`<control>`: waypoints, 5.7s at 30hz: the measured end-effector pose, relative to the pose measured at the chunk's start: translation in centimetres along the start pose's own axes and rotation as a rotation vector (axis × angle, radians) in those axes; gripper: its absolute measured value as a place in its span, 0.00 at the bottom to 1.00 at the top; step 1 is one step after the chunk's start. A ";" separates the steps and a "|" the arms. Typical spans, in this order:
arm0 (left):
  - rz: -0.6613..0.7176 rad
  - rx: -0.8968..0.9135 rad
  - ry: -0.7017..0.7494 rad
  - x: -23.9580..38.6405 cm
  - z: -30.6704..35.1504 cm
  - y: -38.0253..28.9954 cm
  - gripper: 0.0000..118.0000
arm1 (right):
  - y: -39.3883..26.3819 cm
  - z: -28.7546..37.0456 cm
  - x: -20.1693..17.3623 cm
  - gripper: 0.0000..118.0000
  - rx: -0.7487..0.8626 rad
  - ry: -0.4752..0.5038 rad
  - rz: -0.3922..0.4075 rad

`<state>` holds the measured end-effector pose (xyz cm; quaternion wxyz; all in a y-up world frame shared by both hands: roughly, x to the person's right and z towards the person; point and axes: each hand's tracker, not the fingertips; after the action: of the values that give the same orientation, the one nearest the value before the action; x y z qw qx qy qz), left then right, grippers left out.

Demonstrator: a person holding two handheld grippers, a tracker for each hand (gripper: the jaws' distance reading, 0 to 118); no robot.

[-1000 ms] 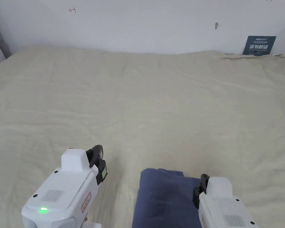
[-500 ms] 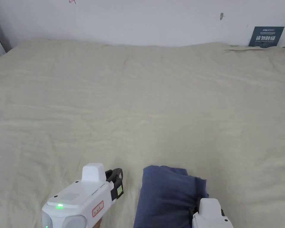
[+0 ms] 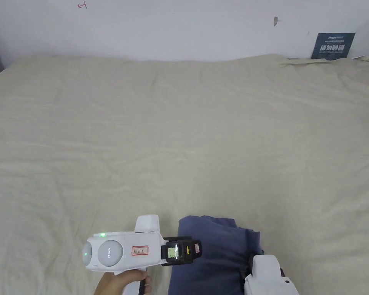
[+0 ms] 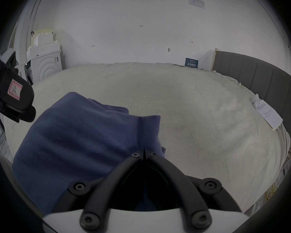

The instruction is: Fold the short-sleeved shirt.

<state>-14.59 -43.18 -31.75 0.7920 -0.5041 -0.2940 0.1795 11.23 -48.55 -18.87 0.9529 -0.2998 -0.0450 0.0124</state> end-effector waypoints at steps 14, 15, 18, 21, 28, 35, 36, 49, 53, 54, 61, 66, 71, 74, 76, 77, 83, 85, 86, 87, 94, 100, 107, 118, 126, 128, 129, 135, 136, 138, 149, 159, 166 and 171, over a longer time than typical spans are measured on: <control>-0.004 -0.121 -0.065 0.2 -2.7 0.4 0.40 | 1.3 0.1 0.9 0.00 -0.034 0.046 0.022; -0.004 -0.119 -0.063 0.4 -2.7 0.3 0.34 | 1.6 0.3 1.1 0.00 -0.038 0.056 0.016; -0.045 -0.103 -0.027 1.0 -2.5 0.1 0.22 | 3.1 1.8 1.9 0.00 0.020 0.069 -0.021; -0.071 -0.091 -0.023 1.5 -1.8 0.4 0.20 | 5.6 4.0 2.7 0.00 0.114 0.080 -0.022; -0.136 -0.059 0.014 0.6 2.3 3.1 0.18 | 11.3 8.8 4.6 0.00 0.312 0.056 -0.027; -0.154 -0.003 0.205 -5.6 10.5 7.5 0.18 | 13.9 10.1 5.1 0.00 0.374 0.035 -0.033; -0.149 0.003 0.241 -6.8 11.9 8.2 0.18 | 14.0 10.0 5.0 0.00 0.377 0.034 -0.031; -0.008 0.010 0.547 -19.4 24.9 11.5 0.18 | 15.6 8.6 4.3 0.00 0.372 -0.005 -0.029; 0.009 -0.012 0.596 -21.3 24.5 11.4 0.18 | 15.8 8.3 4.4 0.00 0.377 -0.023 -0.009; 0.018 -0.012 0.599 -21.4 24.1 11.2 0.18 | 15.8 8.3 4.5 0.00 0.375 -0.026 -0.005; 0.051 -0.021 0.718 -22.5 22.5 10.8 0.24 | 15.5 8.4 5.1 0.00 0.363 -0.047 0.003; 0.051 -0.003 0.824 -22.5 21.9 10.3 0.43 | 15.6 8.5 5.4 0.00 0.360 -0.051 -0.004; 0.008 0.121 0.959 -20.8 22.4 10.1 0.85 | 16.3 9.6 5.6 0.00 0.378 -0.049 -0.007; 0.030 0.223 0.953 -19.1 23.5 10.1 0.96 | 16.7 10.2 6.0 0.00 0.392 -0.050 -0.007; 0.035 0.339 0.917 -17.3 24.4 10.1 0.96 | 17.1 10.8 6.3 0.00 0.405 -0.049 -0.010; 0.026 0.407 0.903 -16.4 24.8 10.0 0.96 | 17.4 11.0 6.5 0.00 0.412 -0.047 -0.011; -0.105 0.779 0.842 -8.2 26.5 8.9 0.96 | 19.0 12.7 7.4 0.00 0.481 -0.048 0.005; -0.156 0.878 0.825 -5.3 26.7 8.5 0.96 | 19.7 13.3 7.7 0.00 0.502 -0.050 0.009; -0.190 0.918 0.816 -4.0 26.8 8.2 0.96 | 19.9 13.5 7.8 0.00 0.512 -0.051 0.013; -0.215 0.967 0.803 -2.6 26.8 7.9 0.96 | 20.2 13.8 8.0 0.00 0.523 -0.050 0.012; -0.406 1.170 0.702 4.7 25.8 6.2 1.00 | 21.6 15.5 8.9 0.00 0.582 -0.051 0.023; -0.443 1.160 0.685 7.5 22.9 5.5 1.00 | 21.7 16.3 9.2 0.00 0.607 -0.056 0.018; -0.429 1.128 0.609 8.0 18.6 4.3 1.00 | 21.3 16.5 9.7 0.00 0.614 -0.075 0.006; -0.554 1.103 0.587 11.4 14.6 1.4 0.38 | 20.6 16.2 10.3 0.00 0.616 -0.097 -0.004; -0.573 1.078 0.551 12.3 14.1 1.2 0.00 | 20.3 16.0 10.3 0.00 0.611 -0.094 -0.006; -0.575 1.078 0.553 12.3 14.0 1.1 0.00 | 20.3 16.0 10.3 0.00 0.610 -0.095 -0.006; -0.573 1.078 0.554 12.4 14.0 1.1 0.00 | 20.3 16.0 10.3 0.00 0.610 -0.095 -0.008; -0.573 1.071 0.565 12.4 13.8 1.0 0.00 | 20.2 16.1 10.2 0.00 0.609 -0.093 -0.006; -0.573 1.071 0.565 12.4 13.8 1.0 0.00 | 20.2 16.0 10.2 0.00 0.610 -0.093 -0.003; -0.577 1.071 0.571 12.3 13.7 0.9 0.00 | 20.2 16.1 10.2 0.00 0.609 -0.094 -0.002; -0.567 1.076 0.570 12.2 13.8 1.0 0.00 | 20.3 16.2 10.1 0.00 0.611 -0.091 0.000; -0.567 1.074 0.573 12.2 13.9 0.8 0.00 | 20.3 16.2 10.0 0.00 0.609 -0.088 0.007; -0.564 1.079 0.577 12.0 13.9 0.9 0.00 | 20.4 16.2 10.0 0.00 0.612 -0.088 0.010; -0.560 1.081 0.575 12.0 13.9 0.9 0.00 | 20.5 16.4 9.9 0.00 0.614 -0.087 0.015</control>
<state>-14.39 -26.20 -24.77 0.9964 0.0307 -0.0599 -0.0519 19.67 -21.93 -16.47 0.9959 0.0025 -0.0778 0.0452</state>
